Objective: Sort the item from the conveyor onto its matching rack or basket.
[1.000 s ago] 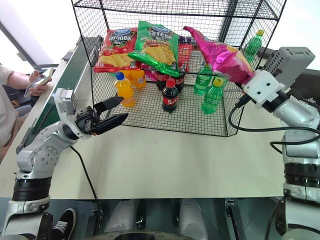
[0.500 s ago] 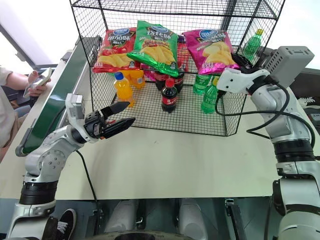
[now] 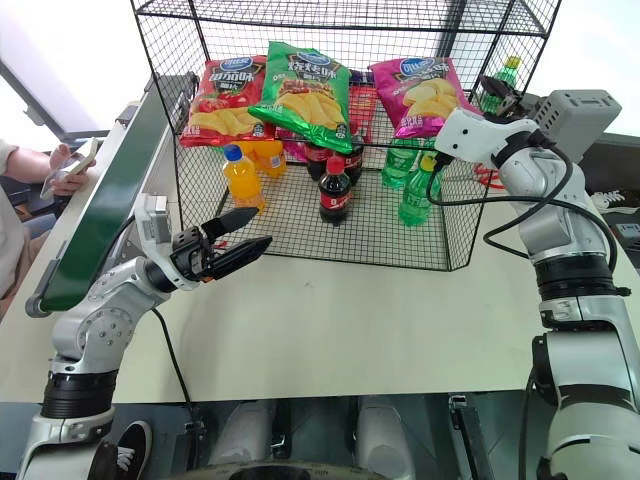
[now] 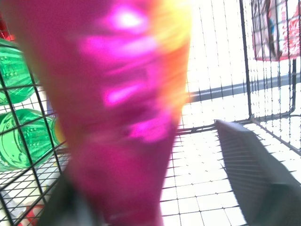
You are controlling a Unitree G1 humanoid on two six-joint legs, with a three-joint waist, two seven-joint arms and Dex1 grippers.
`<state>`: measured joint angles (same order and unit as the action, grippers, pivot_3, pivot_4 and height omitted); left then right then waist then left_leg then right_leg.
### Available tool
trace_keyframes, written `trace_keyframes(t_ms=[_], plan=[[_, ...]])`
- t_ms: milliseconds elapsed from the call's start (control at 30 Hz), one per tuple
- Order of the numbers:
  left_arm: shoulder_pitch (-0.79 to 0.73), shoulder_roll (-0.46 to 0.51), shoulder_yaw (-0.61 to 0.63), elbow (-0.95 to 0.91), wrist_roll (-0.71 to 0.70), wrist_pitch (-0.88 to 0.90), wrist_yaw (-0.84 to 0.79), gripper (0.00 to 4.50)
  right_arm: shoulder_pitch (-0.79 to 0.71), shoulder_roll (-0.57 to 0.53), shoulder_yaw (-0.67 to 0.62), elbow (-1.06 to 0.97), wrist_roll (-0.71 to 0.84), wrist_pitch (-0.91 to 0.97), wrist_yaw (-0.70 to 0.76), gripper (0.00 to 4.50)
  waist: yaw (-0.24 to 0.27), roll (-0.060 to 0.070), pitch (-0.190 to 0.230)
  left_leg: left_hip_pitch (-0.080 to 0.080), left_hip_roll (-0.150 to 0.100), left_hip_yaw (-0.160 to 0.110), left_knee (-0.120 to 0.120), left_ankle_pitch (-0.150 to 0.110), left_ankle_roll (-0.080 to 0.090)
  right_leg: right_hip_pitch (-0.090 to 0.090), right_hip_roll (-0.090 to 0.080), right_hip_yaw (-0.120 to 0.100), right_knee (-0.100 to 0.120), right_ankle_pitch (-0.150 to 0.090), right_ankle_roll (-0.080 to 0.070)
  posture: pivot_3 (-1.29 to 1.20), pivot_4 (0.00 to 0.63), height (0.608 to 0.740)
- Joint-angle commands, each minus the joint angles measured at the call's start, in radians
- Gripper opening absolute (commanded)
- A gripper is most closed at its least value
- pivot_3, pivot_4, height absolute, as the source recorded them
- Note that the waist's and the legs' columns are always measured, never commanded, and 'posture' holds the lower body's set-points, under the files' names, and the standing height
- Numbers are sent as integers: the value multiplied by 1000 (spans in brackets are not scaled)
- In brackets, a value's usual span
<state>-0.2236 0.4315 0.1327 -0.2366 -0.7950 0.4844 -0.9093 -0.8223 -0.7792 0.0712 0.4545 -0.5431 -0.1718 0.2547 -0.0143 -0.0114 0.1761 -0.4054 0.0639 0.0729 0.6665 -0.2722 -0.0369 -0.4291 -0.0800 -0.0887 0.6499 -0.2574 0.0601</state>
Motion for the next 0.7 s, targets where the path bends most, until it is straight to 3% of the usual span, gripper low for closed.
trace_keyframes(t_ms=[33,300,533,700], plan=[[5,12,21,-42,-2,-18,5,4500,-6,-6,-20,-27,73,1,61,4400,-1,0,0,1,0,0,0,0,0,0,0,0,0,0,0,0,150,740],[28,5,0,-54,13,-29,14,4500,25,-132,-73,-107,237,14,302,4400,5,0,0,1,0,0,0,0,1,1,0,1,0,0,0,0,150,740],[11,-4,-9,-48,14,-27,13,4500,-11,-65,-155,-197,503,277,468,4400,3,0,0,2,0,1,0,0,1,1,0,1,1,0,0,0,150,740],[6,-6,-10,-52,15,-25,14,4500,0,-35,-206,-263,633,431,511,4400,6,0,0,1,0,1,0,0,1,1,0,1,1,0,0,0,150,740]])
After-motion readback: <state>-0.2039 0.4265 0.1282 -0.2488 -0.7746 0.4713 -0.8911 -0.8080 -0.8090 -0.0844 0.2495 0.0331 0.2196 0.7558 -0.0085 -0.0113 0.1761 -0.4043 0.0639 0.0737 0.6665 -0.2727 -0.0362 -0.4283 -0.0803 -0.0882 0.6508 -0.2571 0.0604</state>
